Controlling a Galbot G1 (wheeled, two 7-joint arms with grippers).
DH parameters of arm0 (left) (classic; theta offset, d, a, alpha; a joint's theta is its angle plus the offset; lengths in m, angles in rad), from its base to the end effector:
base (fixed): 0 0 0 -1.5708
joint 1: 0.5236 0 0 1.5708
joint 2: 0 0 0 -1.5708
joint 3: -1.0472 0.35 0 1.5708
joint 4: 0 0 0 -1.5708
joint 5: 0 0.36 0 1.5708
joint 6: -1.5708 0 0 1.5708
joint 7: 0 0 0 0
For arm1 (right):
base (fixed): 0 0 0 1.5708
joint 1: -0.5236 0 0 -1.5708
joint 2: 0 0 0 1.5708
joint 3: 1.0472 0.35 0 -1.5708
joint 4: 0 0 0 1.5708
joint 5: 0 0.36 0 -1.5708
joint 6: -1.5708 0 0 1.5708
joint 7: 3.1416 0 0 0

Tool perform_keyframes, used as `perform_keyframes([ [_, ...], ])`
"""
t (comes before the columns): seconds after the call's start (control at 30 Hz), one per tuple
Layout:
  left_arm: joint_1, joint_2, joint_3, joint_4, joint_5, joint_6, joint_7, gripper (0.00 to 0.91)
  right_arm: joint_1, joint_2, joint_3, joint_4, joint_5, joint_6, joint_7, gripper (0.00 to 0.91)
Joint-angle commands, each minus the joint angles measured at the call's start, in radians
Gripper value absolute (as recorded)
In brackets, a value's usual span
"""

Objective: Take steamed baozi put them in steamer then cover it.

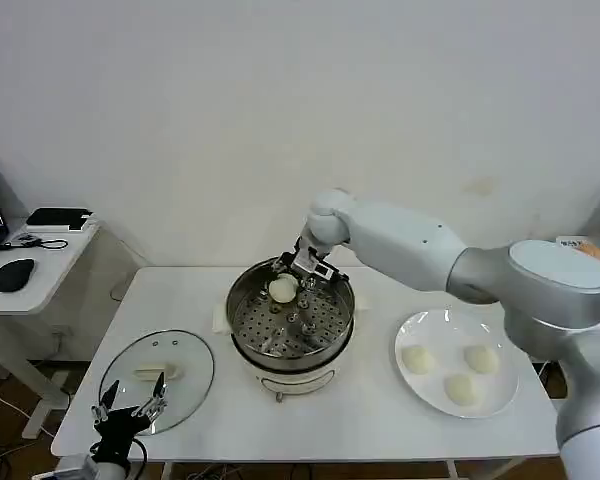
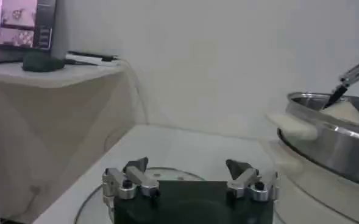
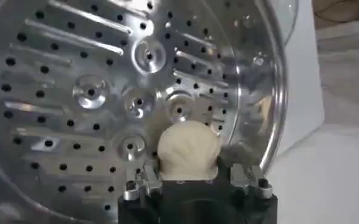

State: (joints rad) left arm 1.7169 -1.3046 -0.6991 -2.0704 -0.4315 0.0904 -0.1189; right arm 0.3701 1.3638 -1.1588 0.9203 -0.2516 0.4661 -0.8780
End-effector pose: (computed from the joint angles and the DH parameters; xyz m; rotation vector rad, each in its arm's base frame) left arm 0.1466 0.0999 -0.3160 0.2085 -2.8922 0.1461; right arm 0.6023 0.1619 -0.1255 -1.9310 0.7654 -2.2891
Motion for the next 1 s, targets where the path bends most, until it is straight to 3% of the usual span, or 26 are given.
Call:
perform_keyframes([
  [0.03,-0.001,-0.001,-0.001,-0.002,-0.005,0.002,-0.002,0.907,-0.008,0.017,-0.011,-0.038,-0.064,0.061,0.020,0.715],
  [0.07,-0.001,-0.001,-0.002,-0.003,-0.005,0.003,-0.003,0.907,-0.009,0.017,-0.013,-0.038,-0.064,0.063,0.022,0.715],
  [0.1,0.000,-0.001,-0.002,-0.004,-0.005,0.003,-0.004,0.907,-0.010,0.017,-0.014,-0.039,-0.064,0.065,0.025,0.887],
  [0.13,0.001,-0.001,-0.002,-0.004,-0.005,0.003,-0.004,0.907,-0.011,0.018,-0.013,-0.043,-0.068,0.070,0.033,0.907],
  [0.3,0.000,0.001,-0.002,-0.003,-0.005,0.005,-0.007,0.907,-0.001,0.008,0.001,-0.032,-0.062,0.075,0.049,0.907],
  [0.5,-0.010,0.001,-0.001,-0.004,-0.007,0.008,-0.007,0.907,0.083,-0.072,0.001,0.119,0.076,-0.007,0.007,0.907],
  [0.57,-0.015,0.003,-0.004,0.000,-0.010,0.010,-0.008,0.907,0.137,-0.133,-0.006,0.213,0.169,-0.083,-0.020,0.907],
  [0.73,-0.024,0.031,-0.005,0.009,-0.026,0.012,-0.007,0.907,0.248,-0.316,-0.061,0.375,0.291,-0.245,-0.028,0.907],
  [1.0,-0.052,0.071,-0.005,0.008,-0.039,0.033,-0.010,0.907,0.323,-0.643,-0.151,0.572,0.357,-0.458,-0.061,0.907],
])
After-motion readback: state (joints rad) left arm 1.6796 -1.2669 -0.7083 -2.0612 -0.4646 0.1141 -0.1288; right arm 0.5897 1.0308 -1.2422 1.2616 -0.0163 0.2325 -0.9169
